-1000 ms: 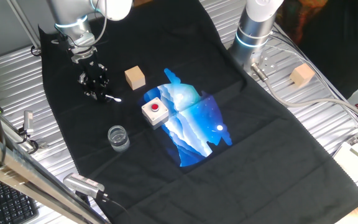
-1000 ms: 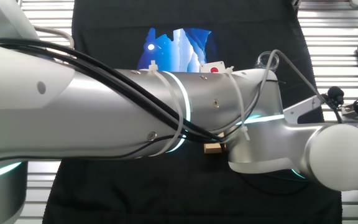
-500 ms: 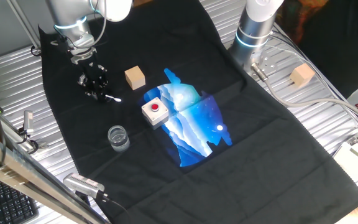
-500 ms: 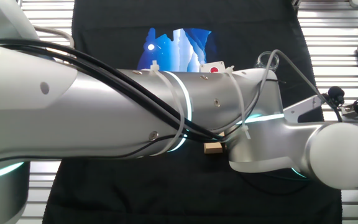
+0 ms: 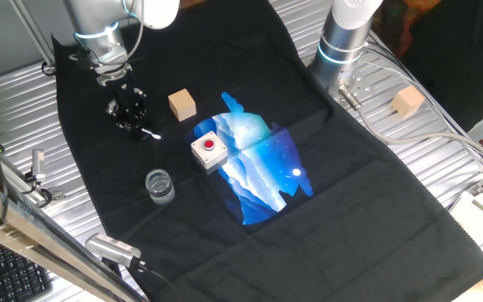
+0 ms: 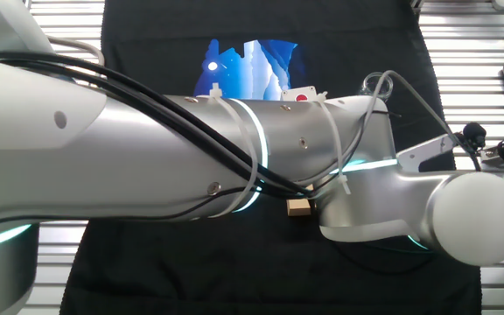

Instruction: Screw the lid onto the jar

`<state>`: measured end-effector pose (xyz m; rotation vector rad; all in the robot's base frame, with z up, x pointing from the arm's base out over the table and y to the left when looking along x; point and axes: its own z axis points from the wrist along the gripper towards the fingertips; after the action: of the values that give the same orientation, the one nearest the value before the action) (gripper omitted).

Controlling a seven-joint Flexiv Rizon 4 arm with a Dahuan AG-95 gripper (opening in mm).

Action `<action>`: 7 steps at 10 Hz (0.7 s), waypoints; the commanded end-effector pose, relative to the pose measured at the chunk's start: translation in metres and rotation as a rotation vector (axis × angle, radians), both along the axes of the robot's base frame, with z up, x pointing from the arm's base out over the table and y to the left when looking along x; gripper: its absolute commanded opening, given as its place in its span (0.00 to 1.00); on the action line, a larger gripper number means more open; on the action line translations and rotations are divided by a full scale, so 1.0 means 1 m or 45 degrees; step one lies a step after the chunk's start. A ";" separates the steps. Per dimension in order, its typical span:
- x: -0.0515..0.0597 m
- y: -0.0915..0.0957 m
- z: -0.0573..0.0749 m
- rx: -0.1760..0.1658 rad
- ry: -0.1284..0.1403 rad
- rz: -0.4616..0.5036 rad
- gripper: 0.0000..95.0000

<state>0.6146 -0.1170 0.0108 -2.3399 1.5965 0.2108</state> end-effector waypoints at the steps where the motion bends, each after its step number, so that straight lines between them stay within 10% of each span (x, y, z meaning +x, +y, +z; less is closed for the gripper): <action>1: 0.000 0.000 0.002 -0.005 0.018 -0.037 0.00; 7: -0.001 0.007 0.024 -0.115 0.080 -0.196 0.00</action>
<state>0.6126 -0.1098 0.0344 -2.2904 1.8245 0.1830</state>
